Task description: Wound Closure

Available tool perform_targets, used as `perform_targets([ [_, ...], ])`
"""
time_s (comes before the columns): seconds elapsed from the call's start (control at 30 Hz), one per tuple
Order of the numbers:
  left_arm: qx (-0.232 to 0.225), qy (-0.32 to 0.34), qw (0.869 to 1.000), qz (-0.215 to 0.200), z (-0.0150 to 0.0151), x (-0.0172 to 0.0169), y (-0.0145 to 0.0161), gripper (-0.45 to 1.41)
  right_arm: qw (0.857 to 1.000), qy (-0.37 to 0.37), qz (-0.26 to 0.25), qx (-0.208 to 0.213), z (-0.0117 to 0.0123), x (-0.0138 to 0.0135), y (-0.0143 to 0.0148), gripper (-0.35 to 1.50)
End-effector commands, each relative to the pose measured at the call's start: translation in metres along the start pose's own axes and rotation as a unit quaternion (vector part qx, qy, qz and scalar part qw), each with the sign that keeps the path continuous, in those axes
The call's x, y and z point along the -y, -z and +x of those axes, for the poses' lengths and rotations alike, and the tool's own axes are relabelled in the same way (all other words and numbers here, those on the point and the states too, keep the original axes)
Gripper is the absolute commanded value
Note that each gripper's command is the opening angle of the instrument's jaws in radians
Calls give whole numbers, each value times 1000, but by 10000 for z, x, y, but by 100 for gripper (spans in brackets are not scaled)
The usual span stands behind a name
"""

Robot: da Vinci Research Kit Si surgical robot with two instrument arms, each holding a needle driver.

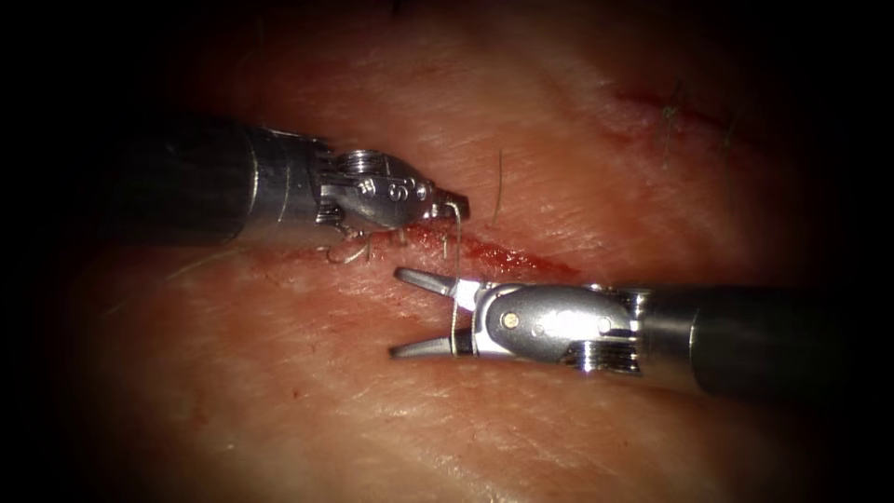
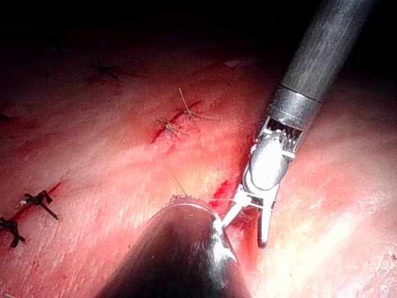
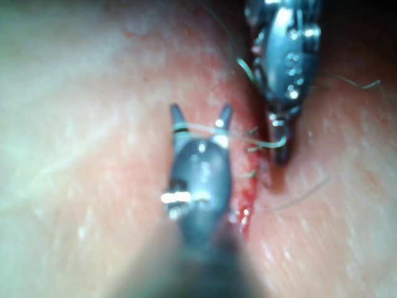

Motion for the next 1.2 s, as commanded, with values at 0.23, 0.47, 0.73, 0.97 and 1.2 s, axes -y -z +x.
perform_targets([
  [0.23,0,-6,1000,-1,-8,-3,-20,-45,999,-5,-18,-34,9,-4,-1,101],
  [0.47,0,-8,1000,0,-12,-8,-21,-45,997,-11,-45,-55,17,-14,6,94],
  [0.73,1,-15,1000,3,-22,-27,-20,-45,995,-14,-81,-54,8,-26,23,91],
  [0.97,0,-22,1000,2,-18,-47,-19,-45,990,-47,-118,-56,-4,-29,27,86],
  [1.2,-2,-32,1000,1,-11,-63,-19,-45,981,-103,-158,-55,-20,-27,31,81],
])
